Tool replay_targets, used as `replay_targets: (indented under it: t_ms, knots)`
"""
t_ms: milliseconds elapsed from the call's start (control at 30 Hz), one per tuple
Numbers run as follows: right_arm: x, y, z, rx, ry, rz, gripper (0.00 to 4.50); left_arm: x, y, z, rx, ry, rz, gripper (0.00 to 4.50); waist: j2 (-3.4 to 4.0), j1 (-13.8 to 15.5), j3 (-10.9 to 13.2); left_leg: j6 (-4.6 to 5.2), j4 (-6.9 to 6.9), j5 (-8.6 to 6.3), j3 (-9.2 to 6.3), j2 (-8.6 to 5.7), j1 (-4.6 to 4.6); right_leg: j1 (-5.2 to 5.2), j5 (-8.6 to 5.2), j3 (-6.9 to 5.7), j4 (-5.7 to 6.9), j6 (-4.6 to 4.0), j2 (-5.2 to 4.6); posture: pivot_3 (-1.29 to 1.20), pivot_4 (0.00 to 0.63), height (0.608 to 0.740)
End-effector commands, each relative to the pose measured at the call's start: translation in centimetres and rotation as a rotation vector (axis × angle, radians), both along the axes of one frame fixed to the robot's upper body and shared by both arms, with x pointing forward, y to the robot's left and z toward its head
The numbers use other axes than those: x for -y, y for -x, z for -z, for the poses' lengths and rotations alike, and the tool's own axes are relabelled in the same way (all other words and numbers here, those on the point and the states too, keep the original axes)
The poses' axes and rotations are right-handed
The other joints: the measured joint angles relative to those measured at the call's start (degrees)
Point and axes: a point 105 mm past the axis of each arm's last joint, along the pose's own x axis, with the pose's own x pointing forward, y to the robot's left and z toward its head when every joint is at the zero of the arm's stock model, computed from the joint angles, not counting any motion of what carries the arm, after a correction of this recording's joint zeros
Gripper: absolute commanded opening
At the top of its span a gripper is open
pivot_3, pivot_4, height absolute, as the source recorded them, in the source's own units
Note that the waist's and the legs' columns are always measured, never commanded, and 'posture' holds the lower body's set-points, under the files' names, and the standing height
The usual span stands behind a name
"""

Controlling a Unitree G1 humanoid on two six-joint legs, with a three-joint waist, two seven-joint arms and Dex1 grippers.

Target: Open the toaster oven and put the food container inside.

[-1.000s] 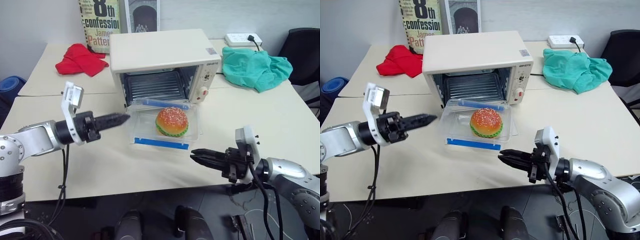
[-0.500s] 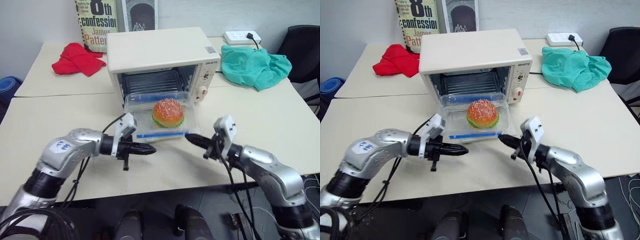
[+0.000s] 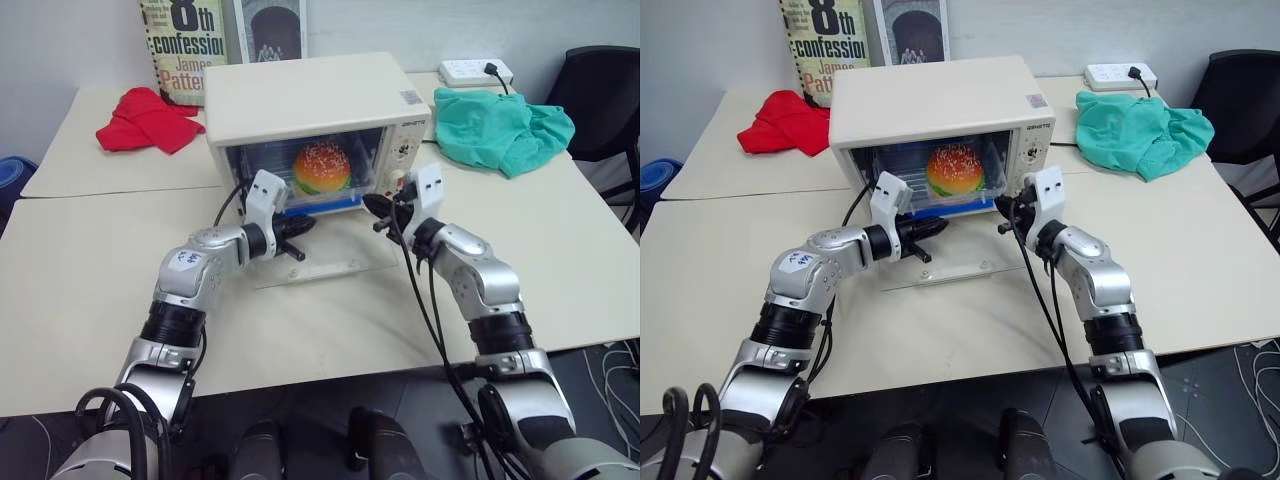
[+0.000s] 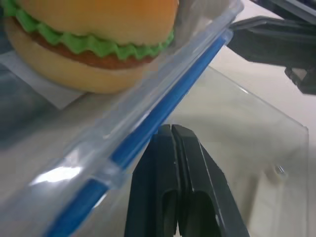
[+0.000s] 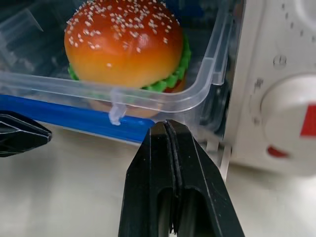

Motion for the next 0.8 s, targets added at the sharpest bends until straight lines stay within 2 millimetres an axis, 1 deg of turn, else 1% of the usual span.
replay_targets:
  t_ms: [33,133,200,267,300,333,367,433,467,500,533,600,667,700,767,800]
  knots:
    - [0.0,-0.9,-1.7,0.057,-0.037,0.020,0.00,-0.9,-1.2,-2.0,0.049,0.069,-0.094,0.02,0.00,0.0,0.0,0.00,0.00,0.00,0.03,0.00,-0.03,-0.03,0.01,0.00,-0.03,0.02,0.00,0.00,0.150,0.740]
    - [0.1,-0.7,-2.0,0.067,-0.049,0.010,0.00,-1.0,-0.9,-2.4,0.035,0.127,-0.078,0.02,0.00,-0.2,0.0,0.00,-0.01,0.01,0.03,0.00,-0.04,-0.05,0.01,0.00,-0.01,0.02,0.00,0.00,0.150,0.740]
    - [0.7,0.1,-2.3,0.080,-0.052,-0.002,0.00,-1.6,-0.3,-2.8,0.042,0.141,-0.067,0.02,0.00,-0.3,0.0,-0.03,-0.01,0.02,0.04,0.01,-0.07,-0.11,0.01,0.01,0.01,0.02,0.00,0.00,0.150,0.740]
    - [1.4,1.4,-2.4,0.089,-0.038,-0.022,0.00,-2.2,0.7,-3.3,0.051,0.143,-0.035,0.02,0.00,-0.5,0.0,-0.05,-0.03,0.03,0.03,0.02,-0.09,-0.14,0.01,0.02,0.05,0.01,0.00,0.00,0.150,0.740]
    - [1.6,2.2,-2.4,0.089,-0.029,-0.041,0.00,-2.3,1.3,-3.6,0.055,0.154,-0.006,0.02,0.00,-0.6,0.0,-0.05,-0.05,0.03,0.03,0.02,-0.10,-0.17,0.01,0.02,0.05,0.01,0.00,0.00,0.150,0.740]
    - [1.9,4.0,-2.1,0.082,-0.011,-0.092,0.00,-3.0,2.5,-4.2,0.060,0.162,0.034,0.02,0.00,-0.8,0.0,-0.05,-0.07,0.03,0.02,0.02,-0.12,-0.18,0.01,0.02,0.05,0.01,-0.01,0.00,0.150,0.740]
    - [1.9,5.4,-1.9,0.073,0.004,-0.131,0.00,-3.4,3.4,-4.5,0.063,0.165,0.062,0.02,0.00,-0.8,0.0,-0.05,-0.08,0.03,0.02,0.02,-0.12,-0.19,0.01,0.02,0.05,0.01,-0.01,0.00,0.150,0.740]
    - [2.1,8.7,-0.9,0.032,0.045,-0.219,0.00,-5.0,5.3,-5.4,0.070,0.159,0.106,0.02,0.01,-1.2,0.0,-0.06,-0.12,0.03,-0.05,0.04,-0.21,-0.27,0.00,-0.01,0.03,0.01,-0.01,0.00,0.150,0.740]
    - [2.3,10.2,-0.2,0.001,0.067,-0.249,0.00,-6.0,6.2,-5.9,0.074,0.161,0.124,0.20,0.01,-1.3,0.0,-0.06,-0.14,0.03,-0.05,0.04,-0.23,-0.28,0.00,-0.01,0.00,0.00,-0.01,0.00,0.150,0.740]
    - [2.4,11.2,0.3,-0.024,0.082,-0.269,0.00,-6.6,6.9,-6.3,0.076,0.161,0.138,0.40,0.01,-1.4,0.0,-0.06,-0.16,0.02,-0.08,0.04,-0.23,-0.28,-0.01,-0.02,-0.01,-0.01,0.00,0.00,0.150,0.740]
    - [2.5,12.0,0.9,-0.049,0.097,-0.277,0.00,-7.2,7.6,-6.6,0.079,0.155,0.151,0.60,0.01,-1.4,0.0,-0.08,-0.16,0.01,-0.08,0.05,-0.21,-0.27,-0.02,-0.03,-0.01,-0.02,0.01,0.00,0.150,0.740]
    - [3.0,13.1,2.1,-0.107,0.100,-0.269,0.00,-8.3,9.5,-7.5,0.099,0.120,0.206,1.17,0.00,-1.4,0.0,-0.05,-0.08,0.01,-0.03,0.04,-0.17,-0.24,-0.01,0.00,-0.02,-0.01,-0.01,0.00,0.150,0.740]
    - [3.3,13.6,3.5,-0.173,0.055,-0.235,0.00,-9.7,11.5,-8.6,0.138,0.034,0.262,1.88,0.00,-1.2,0.0,0.03,-0.08,-0.05,-0.05,0.01,0.00,-0.15,-0.03,0.04,-0.10,-0.04,-0.04,0.00,0.150,0.740]
    - [3.2,13.6,4.2,-0.199,0.030,-0.221,0.00,-10.4,12.3,-9.1,0.146,-0.008,0.275,2.16,-0.10,-1.3,0.0,0.22,-0.09,-0.16,-0.06,0.01,0.02,-0.14,-0.04,0.04,-0.10,-0.07,-0.04,0.00,0.150,0.740]
    - [3.2,13.2,5.4,-0.231,0.015,-0.187,0.00,-11.4,13.2,-9.8,0.155,-0.080,0.289,2.75,-0.15,-1.2,0.0,0.15,-0.11,-0.17,-0.15,0.06,0.04,-0.15,-0.12,-0.04,-0.01,-0.23,0.00,0.00,0.150,0.740]
    - [3.2,12.9,5.9,-0.243,0.006,-0.169,0.00,-11.7,13.6,-9.8,0.158,-0.115,0.293,3.05,-0.10,-1.2,0.0,0.13,-0.13,-0.17,-0.15,0.06,0.05,-0.17,-0.14,-0.04,0.01,-0.26,0.00,0.00,0.150,0.740]
